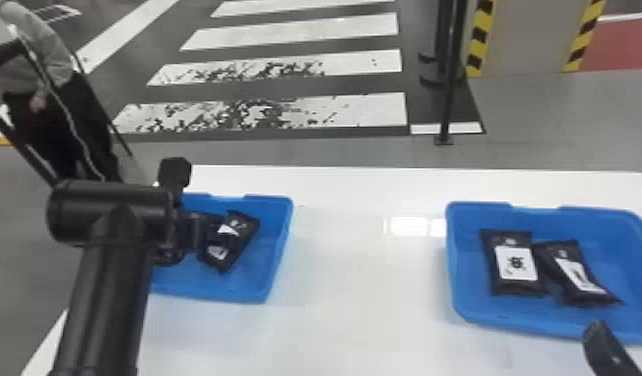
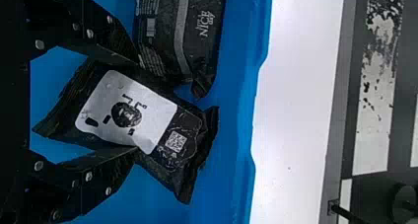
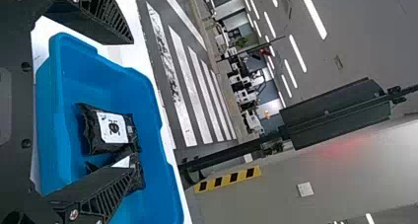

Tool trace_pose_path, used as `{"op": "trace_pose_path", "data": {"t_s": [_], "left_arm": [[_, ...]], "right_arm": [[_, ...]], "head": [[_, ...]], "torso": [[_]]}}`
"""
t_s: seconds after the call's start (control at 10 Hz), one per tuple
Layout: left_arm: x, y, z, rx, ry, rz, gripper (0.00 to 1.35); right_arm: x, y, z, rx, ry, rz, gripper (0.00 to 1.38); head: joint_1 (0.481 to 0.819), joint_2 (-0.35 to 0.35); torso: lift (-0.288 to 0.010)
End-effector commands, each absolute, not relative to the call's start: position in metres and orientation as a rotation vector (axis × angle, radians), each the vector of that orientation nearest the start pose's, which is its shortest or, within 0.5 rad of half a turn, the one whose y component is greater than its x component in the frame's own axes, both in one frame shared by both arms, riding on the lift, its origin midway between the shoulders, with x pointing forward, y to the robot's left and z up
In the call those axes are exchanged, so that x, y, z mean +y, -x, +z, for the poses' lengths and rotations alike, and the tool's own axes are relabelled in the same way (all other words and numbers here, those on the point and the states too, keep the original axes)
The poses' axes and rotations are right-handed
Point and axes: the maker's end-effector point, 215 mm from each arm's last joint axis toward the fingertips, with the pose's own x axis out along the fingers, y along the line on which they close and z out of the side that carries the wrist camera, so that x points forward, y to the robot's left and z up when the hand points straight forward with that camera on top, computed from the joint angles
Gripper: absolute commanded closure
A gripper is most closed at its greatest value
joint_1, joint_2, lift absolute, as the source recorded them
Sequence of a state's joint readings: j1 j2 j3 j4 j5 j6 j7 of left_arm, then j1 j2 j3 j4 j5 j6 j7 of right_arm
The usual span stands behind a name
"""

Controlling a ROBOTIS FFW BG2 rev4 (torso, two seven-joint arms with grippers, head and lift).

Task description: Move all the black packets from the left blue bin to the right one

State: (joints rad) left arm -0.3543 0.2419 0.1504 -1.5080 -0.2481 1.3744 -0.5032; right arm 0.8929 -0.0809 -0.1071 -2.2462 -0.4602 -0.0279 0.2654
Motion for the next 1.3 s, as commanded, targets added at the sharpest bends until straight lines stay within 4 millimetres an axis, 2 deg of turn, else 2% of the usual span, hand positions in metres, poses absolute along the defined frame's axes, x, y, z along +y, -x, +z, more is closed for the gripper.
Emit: {"op": "trace_pose_path", "data": {"t_s": [0.0,0.1,0.3,0.4,0.5,0.7,0.9,1.0,1.1,1.2], "left_arm": [[0.408,-0.517,-0.481,1.116,0.032,0.076,0.94],[0.415,-0.515,-0.484,1.128,0.019,0.095,1.21],[0.416,-0.52,-0.48,1.109,0.001,0.078,1.2],[0.408,-0.527,-0.473,1.08,0.011,0.035,1.2],[0.4,-0.529,-0.456,1.033,0.01,0.007,1.2],[0.373,-0.523,-0.424,0.937,0.016,-0.057,1.2],[0.35,-0.511,-0.395,0.848,0.032,-0.115,1.2],[0.32,-0.504,-0.381,0.797,0.045,-0.196,1.2],[0.286,-0.497,-0.375,0.762,0.059,-0.281,1.2],[0.241,-0.494,-0.373,0.736,0.072,-0.397,1.2]], "right_arm": [[-0.226,-0.328,-0.351,0.136,-0.36,0.195,0.11],[-0.226,-0.328,-0.353,0.141,-0.363,0.194,0.11],[-0.226,-0.327,-0.354,0.144,-0.372,0.195,0.11],[-0.226,-0.326,-0.353,0.144,-0.372,0.198,0.11],[-0.226,-0.326,-0.353,0.145,-0.371,0.199,0.11],[-0.225,-0.326,-0.351,0.143,-0.369,0.204,0.11],[-0.22,-0.328,-0.34,0.124,-0.366,0.224,0.11],[-0.209,-0.331,-0.331,0.109,-0.371,0.255,0.11],[-0.196,-0.336,-0.322,0.094,-0.375,0.299,0.11],[-0.186,-0.34,-0.309,0.072,-0.377,0.335,0.11]], "head": [[0.695,0.218],[0.695,0.23],[0.695,0.248],[0.695,0.249],[0.695,0.241],[0.695,0.222],[0.695,0.192],[0.695,0.185],[0.695,0.166],[0.695,0.141]], "torso": [[-0.144],[-0.144],[-0.144],[-0.144],[-0.144],[-0.144],[-0.144],[-0.144],[-0.144],[-0.144]]}}
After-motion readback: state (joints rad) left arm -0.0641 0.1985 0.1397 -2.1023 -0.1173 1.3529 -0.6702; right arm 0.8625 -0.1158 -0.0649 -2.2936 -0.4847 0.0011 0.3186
